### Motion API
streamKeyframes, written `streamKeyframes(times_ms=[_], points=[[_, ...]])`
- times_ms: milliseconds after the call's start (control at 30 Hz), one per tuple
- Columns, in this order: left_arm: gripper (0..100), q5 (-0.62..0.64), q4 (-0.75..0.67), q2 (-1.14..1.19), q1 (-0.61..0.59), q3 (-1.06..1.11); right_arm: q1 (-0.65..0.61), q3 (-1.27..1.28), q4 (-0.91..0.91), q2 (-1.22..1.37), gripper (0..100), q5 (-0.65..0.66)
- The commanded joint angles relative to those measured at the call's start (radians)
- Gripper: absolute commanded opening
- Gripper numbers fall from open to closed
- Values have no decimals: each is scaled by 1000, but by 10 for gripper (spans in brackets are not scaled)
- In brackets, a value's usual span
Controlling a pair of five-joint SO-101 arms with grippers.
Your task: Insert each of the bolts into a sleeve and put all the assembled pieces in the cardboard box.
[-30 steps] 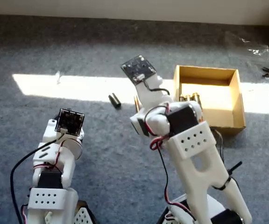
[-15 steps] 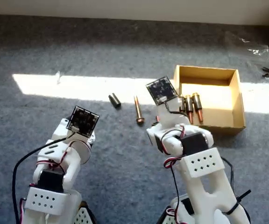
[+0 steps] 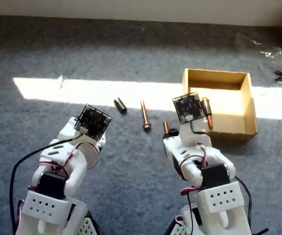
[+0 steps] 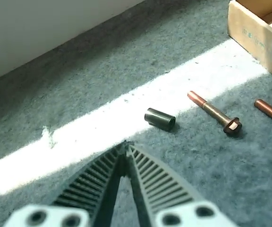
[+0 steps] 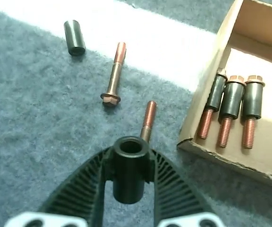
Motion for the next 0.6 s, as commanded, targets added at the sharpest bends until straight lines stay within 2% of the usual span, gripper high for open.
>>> streamKeyframes(times_ms=[0,233,433,567], points=[[6,-3,26,188,61,-176,12,13,-16,-70,4,-9],[7,2,26,570,203,-397,111,33,-22,-81,4,-12],[7,232,21,881,205,-593,120,79,-24,-87,4,-8],[7,288,21,1075,208,-717,120,84,-24,-87,4,-8]])
